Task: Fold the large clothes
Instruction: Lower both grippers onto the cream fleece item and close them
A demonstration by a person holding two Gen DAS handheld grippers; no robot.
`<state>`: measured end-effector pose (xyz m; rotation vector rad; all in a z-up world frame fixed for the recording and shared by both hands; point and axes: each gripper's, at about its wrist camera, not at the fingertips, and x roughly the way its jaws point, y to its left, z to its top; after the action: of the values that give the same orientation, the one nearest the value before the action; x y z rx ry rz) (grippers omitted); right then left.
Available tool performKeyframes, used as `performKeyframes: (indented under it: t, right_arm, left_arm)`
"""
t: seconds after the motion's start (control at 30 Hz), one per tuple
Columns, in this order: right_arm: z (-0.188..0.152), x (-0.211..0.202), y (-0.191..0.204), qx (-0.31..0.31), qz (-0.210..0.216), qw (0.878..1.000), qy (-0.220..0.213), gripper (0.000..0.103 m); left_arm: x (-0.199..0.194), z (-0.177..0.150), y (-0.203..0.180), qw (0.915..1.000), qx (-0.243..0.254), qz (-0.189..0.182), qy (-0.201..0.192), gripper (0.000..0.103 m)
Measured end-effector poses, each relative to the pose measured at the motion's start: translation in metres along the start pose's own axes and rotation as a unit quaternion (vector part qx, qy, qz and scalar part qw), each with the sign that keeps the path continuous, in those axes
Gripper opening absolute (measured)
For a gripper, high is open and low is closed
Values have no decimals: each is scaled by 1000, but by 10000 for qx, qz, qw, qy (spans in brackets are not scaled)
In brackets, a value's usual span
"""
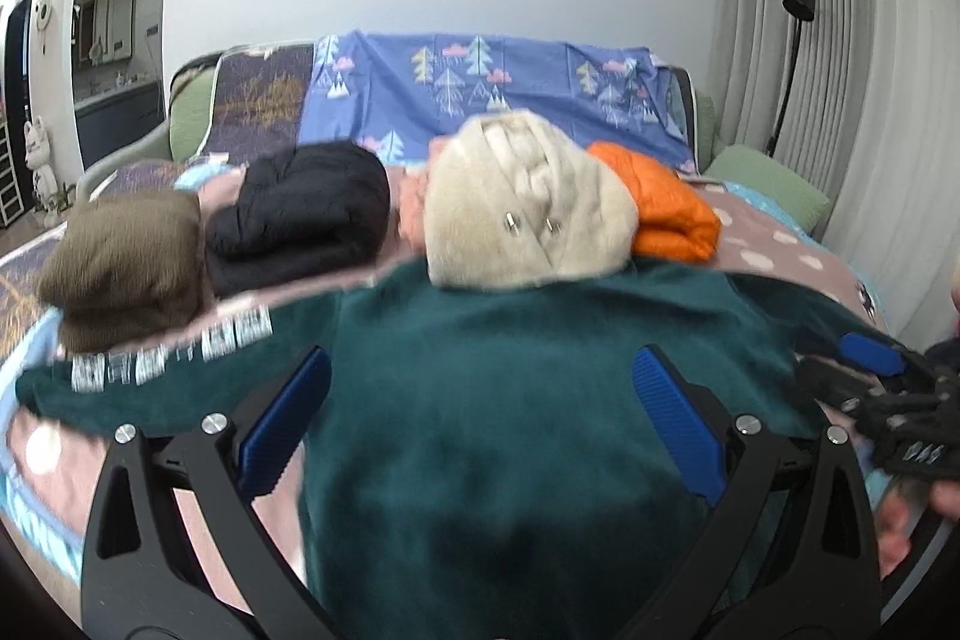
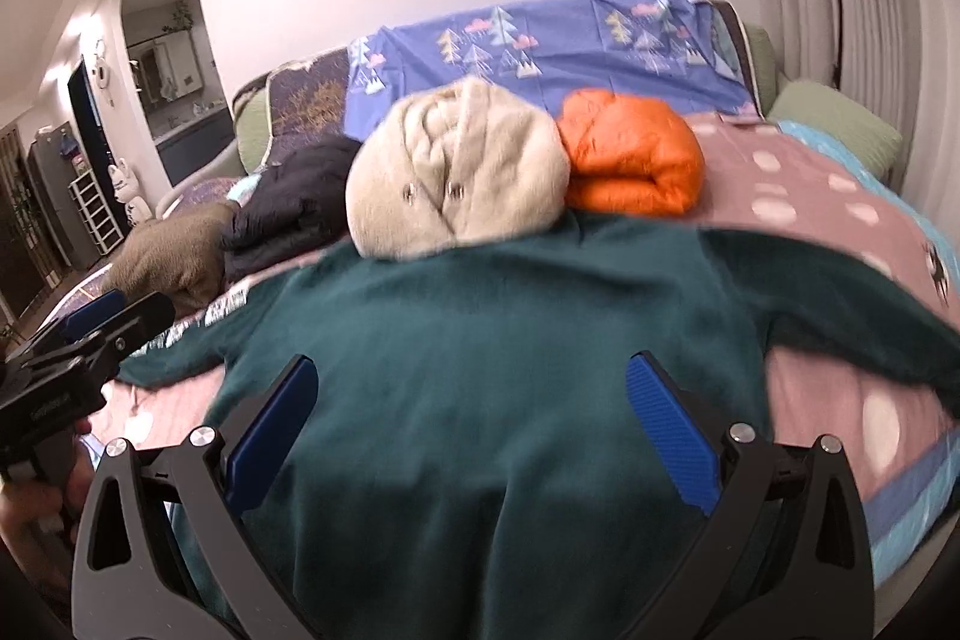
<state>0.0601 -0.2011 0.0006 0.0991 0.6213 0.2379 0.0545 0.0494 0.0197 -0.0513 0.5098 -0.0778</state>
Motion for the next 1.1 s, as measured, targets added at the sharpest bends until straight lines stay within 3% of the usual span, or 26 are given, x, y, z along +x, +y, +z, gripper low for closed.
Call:
performKeyframes:
  t: [0.23,0.4,0.6,0.83,0.9,1.1]
  right_arm:
    - [73,27,-24,-196,387,9988,-246,96]
    - [124,75,-53,-35,914,9955,-251,88]
    - [160,143,-76,75,1488,9888,-93,77]
    - [183,212,-94,11,1598,9871,80,74]
    - [188,233,-98,-39,1521,9883,137,74]
    - [195,283,-106,-185,1245,9916,306,73]
  left_arm:
    - [53,66,34,9995,-154,-132,-224,101]
    - [108,109,53,9981,-311,-510,-138,85]
    - [168,125,59,9961,-274,-836,-28,78]
    - [242,137,56,9950,-1,-971,214,73]
    - [263,139,56,9942,15,-1032,310,68]
    - [314,134,64,9920,-94,-1118,582,68]
